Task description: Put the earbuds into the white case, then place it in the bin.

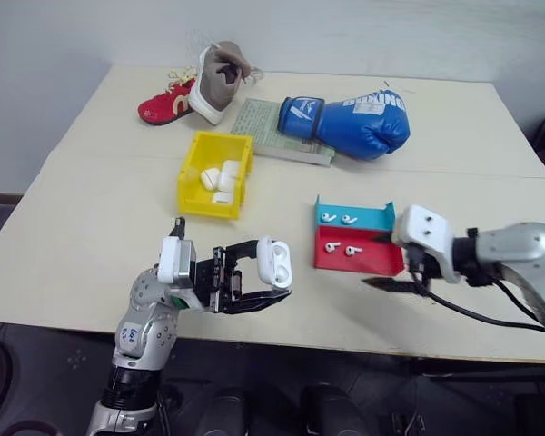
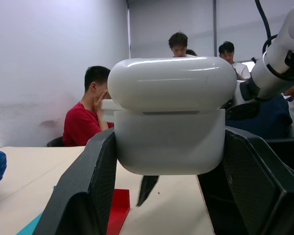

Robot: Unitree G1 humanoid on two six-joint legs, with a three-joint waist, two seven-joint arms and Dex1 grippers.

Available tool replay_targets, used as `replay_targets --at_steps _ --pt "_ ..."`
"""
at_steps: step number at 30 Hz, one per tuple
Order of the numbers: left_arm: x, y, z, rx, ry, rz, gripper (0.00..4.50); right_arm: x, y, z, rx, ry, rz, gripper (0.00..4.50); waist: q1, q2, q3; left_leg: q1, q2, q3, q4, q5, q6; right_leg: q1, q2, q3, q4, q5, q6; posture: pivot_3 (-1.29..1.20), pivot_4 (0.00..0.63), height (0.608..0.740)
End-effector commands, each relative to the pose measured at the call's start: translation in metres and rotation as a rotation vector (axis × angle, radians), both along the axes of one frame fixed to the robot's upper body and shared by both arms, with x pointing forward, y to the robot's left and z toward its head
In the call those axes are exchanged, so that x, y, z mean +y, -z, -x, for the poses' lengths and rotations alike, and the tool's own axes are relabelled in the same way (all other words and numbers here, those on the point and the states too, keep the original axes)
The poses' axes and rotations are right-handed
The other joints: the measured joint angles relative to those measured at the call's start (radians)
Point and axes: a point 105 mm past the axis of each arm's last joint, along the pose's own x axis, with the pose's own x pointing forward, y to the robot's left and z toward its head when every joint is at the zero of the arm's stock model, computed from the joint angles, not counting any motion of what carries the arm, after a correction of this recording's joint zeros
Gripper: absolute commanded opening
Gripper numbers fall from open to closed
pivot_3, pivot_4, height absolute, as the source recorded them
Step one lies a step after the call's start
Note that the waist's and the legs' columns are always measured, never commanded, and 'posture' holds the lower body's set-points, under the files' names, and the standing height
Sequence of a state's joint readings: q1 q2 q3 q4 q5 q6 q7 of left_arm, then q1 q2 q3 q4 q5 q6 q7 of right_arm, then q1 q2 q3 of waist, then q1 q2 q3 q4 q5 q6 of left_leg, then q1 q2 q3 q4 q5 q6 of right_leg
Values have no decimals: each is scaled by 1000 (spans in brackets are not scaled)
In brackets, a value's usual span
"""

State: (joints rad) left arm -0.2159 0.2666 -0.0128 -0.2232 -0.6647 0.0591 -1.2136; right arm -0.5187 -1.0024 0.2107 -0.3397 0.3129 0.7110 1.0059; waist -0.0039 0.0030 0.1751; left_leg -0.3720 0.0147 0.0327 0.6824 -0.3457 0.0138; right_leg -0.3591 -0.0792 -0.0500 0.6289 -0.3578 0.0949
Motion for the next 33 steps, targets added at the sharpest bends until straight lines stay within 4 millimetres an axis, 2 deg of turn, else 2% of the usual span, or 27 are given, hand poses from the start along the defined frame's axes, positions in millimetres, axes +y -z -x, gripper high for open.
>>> replay_targets --at_steps 1,2,12,33 --pt "3 3 8 -8 8 -5 2773 3 0 -11 -7 19 53 2869 0 0 0 0 0 0 0 0 0 0 0 0 1 0 0 0 150 740" --pt "3 7 9 0 3 -10 2773 5 0 -13 -1 13 66 2492 1 0 0 0 0 0 0 0 0 0 0 0 1 0 0 0 150 740" --pt "15 26 13 36 -70 -21 2773 13 -5 -25 17 -20 142 2492 0 0 0 -1 0 -1 0 0 0 0 -1 -1 1 0 0 0 150 740" --pt "19 31 13 24 -80 -16 2773 17 11 -40 54 -46 232 2492 -2 0 0 -1 0 -1 0 0 0 -1 -1 -2 1 0 0 0 150 740"
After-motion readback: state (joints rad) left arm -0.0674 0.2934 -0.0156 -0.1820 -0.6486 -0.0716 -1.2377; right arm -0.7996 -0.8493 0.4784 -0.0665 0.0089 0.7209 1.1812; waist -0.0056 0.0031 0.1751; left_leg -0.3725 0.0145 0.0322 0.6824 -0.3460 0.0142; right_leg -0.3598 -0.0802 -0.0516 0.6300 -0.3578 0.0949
